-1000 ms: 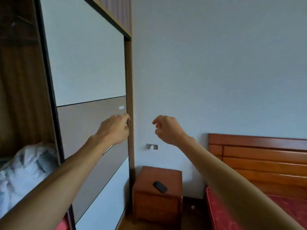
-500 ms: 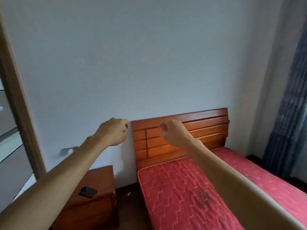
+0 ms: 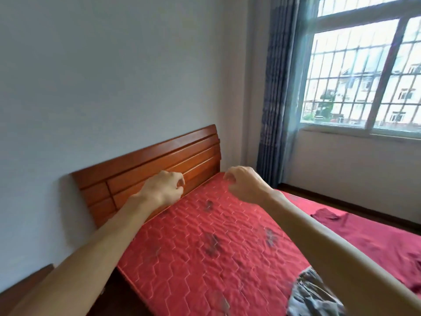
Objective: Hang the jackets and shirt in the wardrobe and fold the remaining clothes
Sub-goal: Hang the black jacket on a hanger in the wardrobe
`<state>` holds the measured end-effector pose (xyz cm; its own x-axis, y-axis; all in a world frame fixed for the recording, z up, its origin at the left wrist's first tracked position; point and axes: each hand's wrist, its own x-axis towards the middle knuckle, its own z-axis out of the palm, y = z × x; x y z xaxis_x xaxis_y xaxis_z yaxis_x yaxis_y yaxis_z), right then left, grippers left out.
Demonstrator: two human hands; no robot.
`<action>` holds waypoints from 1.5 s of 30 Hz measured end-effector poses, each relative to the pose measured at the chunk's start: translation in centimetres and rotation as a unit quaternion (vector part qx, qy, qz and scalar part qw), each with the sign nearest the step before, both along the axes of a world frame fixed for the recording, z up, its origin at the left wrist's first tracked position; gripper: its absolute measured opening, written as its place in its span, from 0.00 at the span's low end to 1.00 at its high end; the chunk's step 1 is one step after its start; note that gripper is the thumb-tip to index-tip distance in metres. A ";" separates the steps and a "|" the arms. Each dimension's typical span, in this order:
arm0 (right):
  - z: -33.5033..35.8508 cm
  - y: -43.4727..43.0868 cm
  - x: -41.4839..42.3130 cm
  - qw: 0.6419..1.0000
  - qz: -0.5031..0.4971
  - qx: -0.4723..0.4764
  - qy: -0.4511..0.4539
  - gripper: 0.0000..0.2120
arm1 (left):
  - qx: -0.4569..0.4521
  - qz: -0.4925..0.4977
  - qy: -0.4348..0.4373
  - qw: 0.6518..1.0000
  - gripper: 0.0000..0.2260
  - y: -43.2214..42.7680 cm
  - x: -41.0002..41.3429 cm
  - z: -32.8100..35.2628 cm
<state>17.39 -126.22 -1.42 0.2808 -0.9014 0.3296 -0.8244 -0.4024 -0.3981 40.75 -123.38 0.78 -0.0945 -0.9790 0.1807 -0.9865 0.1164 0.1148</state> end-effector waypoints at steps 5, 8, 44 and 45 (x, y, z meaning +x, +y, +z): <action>-3.4 -0.9 -5.5 0.996 -0.081 0.040 0.020 0.16 | 0.038 -0.084 -0.024 0.995 0.12 -4.0 -4.7 -2.8; -6.3 -0.9 -9.4 0.988 -0.131 0.076 0.022 0.17 | 0.067 -0.134 -0.025 0.988 0.12 -6.2 -8.3 -4.8; -25.0 13.3 -45.6 0.748 -0.580 0.307 -0.102 0.16 | 0.231 -0.562 -0.098 0.788 0.14 -17.1 -58.1 -26.1; -24.7 13.9 -45.7 0.740 -0.593 0.301 -0.104 0.16 | 0.227 -0.574 -0.100 0.780 0.14 -16.8 -58.9 -26.2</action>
